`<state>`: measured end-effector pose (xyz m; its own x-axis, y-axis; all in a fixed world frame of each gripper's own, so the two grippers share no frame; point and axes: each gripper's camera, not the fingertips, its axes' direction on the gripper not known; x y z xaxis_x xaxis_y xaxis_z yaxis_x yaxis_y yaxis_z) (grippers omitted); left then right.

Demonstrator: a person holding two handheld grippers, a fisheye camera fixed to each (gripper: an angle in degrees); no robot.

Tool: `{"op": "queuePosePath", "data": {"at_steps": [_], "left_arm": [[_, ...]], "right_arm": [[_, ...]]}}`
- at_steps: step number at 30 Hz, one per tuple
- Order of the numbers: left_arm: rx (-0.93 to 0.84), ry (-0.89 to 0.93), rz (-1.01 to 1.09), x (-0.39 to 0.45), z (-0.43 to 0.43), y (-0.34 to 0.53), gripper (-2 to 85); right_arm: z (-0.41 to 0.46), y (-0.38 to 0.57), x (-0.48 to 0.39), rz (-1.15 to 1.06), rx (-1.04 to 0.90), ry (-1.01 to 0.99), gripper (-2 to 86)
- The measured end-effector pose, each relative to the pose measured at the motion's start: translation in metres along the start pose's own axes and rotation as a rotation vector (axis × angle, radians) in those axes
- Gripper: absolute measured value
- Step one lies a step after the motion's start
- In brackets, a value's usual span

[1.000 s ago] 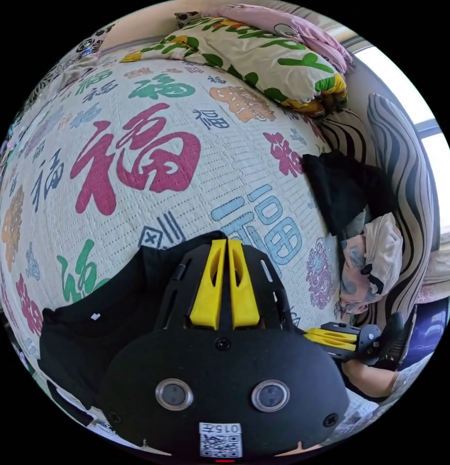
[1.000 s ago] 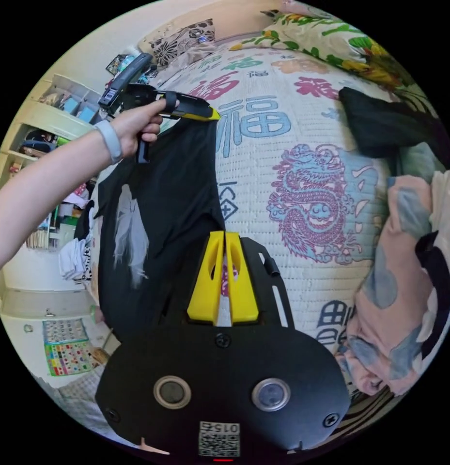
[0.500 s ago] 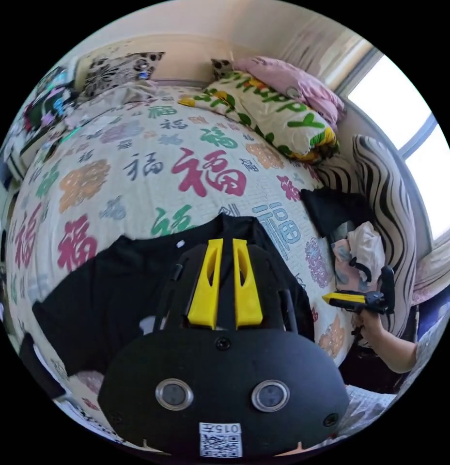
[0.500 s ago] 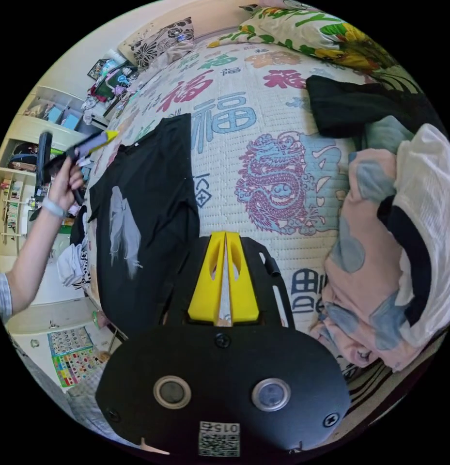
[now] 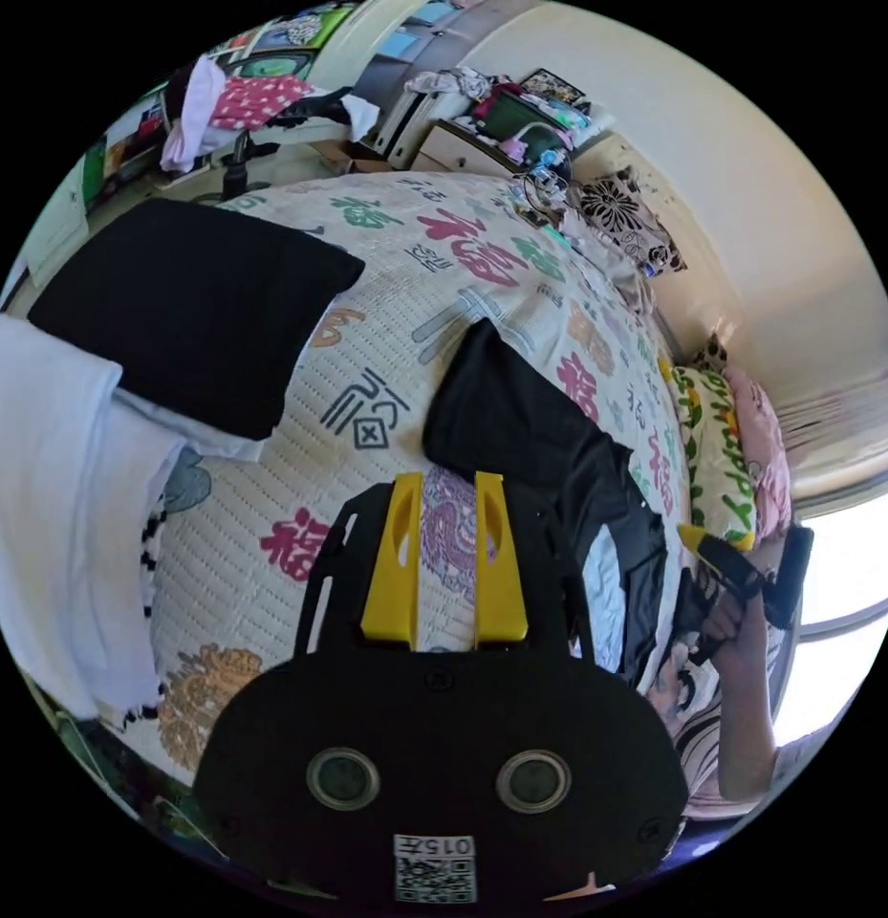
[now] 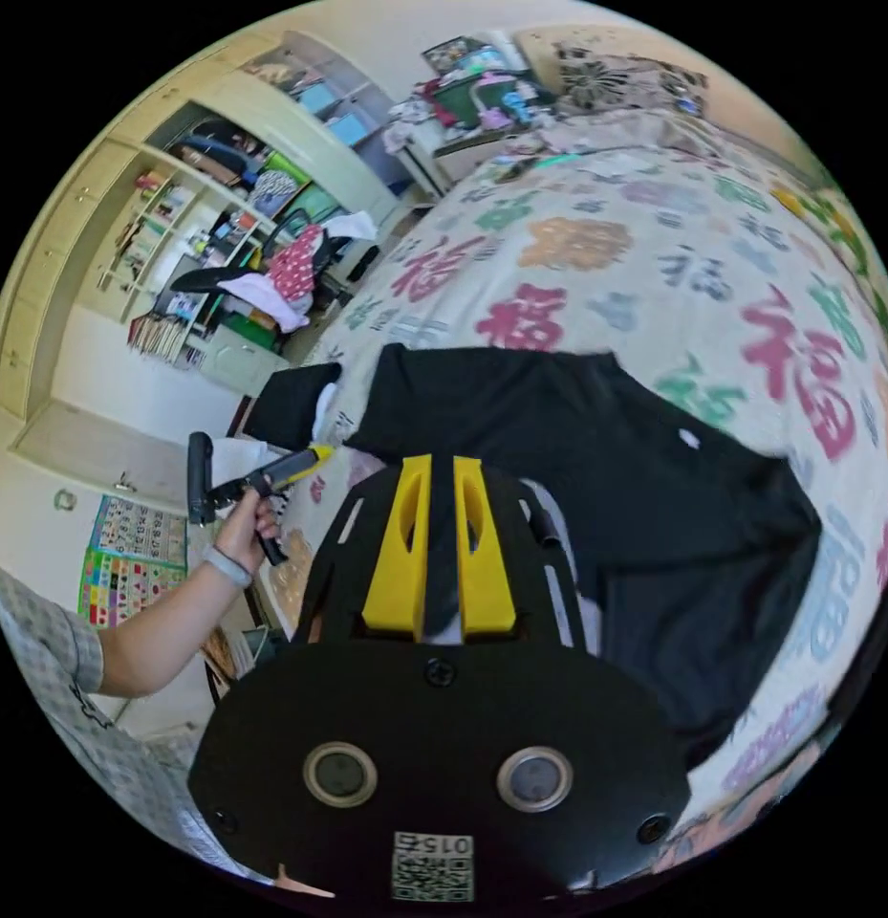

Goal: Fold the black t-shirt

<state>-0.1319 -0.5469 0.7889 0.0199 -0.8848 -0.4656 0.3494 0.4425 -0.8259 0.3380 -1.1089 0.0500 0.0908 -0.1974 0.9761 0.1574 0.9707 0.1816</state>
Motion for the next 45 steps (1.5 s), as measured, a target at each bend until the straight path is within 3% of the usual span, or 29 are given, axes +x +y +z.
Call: {"op": "queuePosePath", "data": {"at_steps": [5, 10, 16, 22, 30, 36, 41, 45], "left_arm": [[-0.085, 0.071, 0.007, -0.040, 0.007, -0.034, 8.1], [-0.093, 0.121, 0.033, -0.071, -0.007, -0.042, 1.8], [-0.112, 0.214, 0.011, -0.100, -0.023, -0.052, -0.2], [-0.054, 0.279, 0.009, -0.107, -0.054, -0.059, -0.6], [-0.059, 0.376, 0.299, -0.040, -0.104, -0.033, -0.6], [-0.247, 0.371, 0.486, 0.025, -0.066, 0.025, -0.7], [-0.446, 0.254, 0.579, 0.058, -0.018, 0.062, -0.8], [-0.425, 0.259, 0.644, 0.079, -0.029, 0.061, -0.8]], "right_arm": [[0.095, -0.106, -0.054, -0.057, -0.108, -0.006, 7.5], [0.181, -0.182, -0.082, -0.044, -0.228, 0.138, 9.9], [0.246, -0.210, -0.084, -0.016, -0.375, 0.285, 1.2], [0.188, -0.208, -0.085, -0.090, -0.227, 0.194, -0.3], [0.026, -0.099, -0.014, 0.010, 0.011, 0.013, -0.4], [-0.001, 0.003, 0.069, 0.199, -0.035, 0.092, 0.3], [0.006, 0.053, 0.121, 0.351, -0.163, 0.157, 5.1], [-0.024, 0.072, 0.126, 0.352, -0.064, 0.128, 4.1]]}}
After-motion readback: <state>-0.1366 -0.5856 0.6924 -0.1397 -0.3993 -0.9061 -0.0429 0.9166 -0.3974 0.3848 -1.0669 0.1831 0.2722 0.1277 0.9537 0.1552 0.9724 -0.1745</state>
